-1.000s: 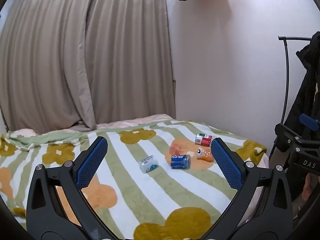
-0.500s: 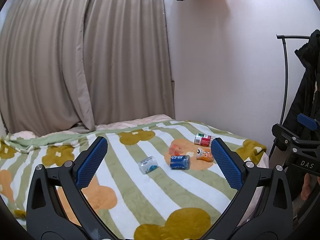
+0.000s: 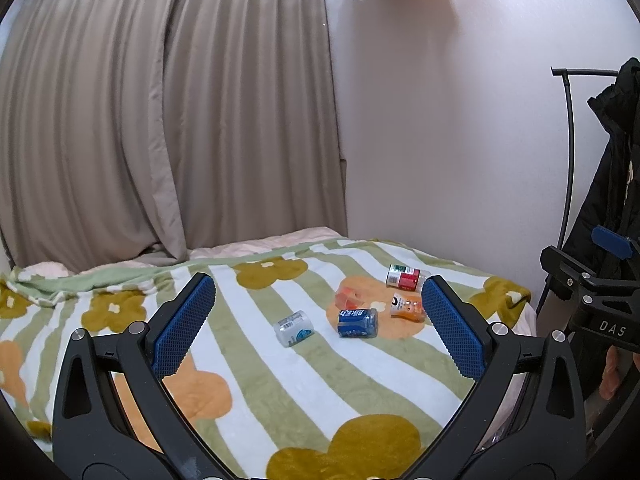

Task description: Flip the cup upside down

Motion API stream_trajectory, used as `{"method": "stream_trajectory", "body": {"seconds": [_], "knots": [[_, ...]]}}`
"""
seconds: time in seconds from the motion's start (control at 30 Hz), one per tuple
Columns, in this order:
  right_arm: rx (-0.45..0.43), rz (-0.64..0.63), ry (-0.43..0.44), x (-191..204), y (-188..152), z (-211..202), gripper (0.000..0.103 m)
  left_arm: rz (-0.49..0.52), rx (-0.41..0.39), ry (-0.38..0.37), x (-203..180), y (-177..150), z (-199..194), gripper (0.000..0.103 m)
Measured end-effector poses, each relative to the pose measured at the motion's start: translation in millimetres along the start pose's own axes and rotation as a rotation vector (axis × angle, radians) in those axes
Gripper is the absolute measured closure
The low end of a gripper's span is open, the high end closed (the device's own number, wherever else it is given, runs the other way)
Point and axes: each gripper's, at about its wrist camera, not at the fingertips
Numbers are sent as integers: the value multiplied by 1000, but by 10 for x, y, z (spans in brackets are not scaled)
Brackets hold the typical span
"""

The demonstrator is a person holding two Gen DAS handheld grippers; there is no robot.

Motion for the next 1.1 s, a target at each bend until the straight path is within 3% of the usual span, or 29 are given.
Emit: {"method": "stream_trajectory", "body": {"seconds": [1.1], "knots": [[-8, -4, 1, -6, 27, -29, 0, 0, 5, -2, -25, 19, 2, 0]]}}
Point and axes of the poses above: each gripper's, at about its wrist camera, not at the fingertips, and z roughly the way its jaws point, x to its left, y to its top, and after that the axes turned 10 degrees about -x, right-handed
